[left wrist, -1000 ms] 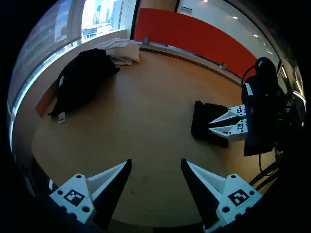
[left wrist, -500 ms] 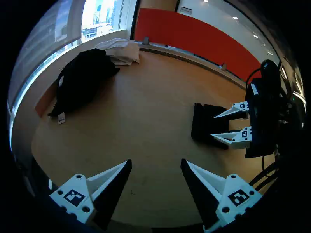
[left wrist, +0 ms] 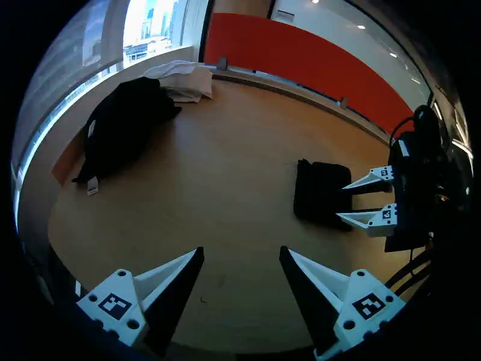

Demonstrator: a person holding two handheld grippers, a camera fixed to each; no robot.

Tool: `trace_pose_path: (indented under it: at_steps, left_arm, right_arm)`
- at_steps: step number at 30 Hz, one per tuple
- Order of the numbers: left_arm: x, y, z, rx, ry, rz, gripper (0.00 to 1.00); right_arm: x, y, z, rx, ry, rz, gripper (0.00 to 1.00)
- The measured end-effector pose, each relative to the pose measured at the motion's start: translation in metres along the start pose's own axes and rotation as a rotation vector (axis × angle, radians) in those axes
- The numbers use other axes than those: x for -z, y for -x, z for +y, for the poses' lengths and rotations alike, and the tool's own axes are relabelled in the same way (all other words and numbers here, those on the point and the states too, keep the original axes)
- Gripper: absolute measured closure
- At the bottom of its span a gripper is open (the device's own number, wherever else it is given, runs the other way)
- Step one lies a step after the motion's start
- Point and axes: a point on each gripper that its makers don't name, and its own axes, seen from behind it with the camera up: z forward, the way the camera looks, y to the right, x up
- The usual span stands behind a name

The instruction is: Fold towel

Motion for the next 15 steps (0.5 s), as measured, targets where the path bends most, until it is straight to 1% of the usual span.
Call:
trace_pose_path:
  at_steps: [12, 15]
  left_arm:
    - [-0.003, -0.004, 0.005, -0.012, 0.013, 0.000, 0.07]
    - [-0.004, -0.005, 0.007, -0.014, 0.016, 0.000, 0.06]
  right_arm:
    - [0.023, 0.039, 0.003, -0.087, 0.048, -0.026, 0.32]
    - [0.026, 0.046, 0.004, -0.108, 0.057, -0.029, 0.32]
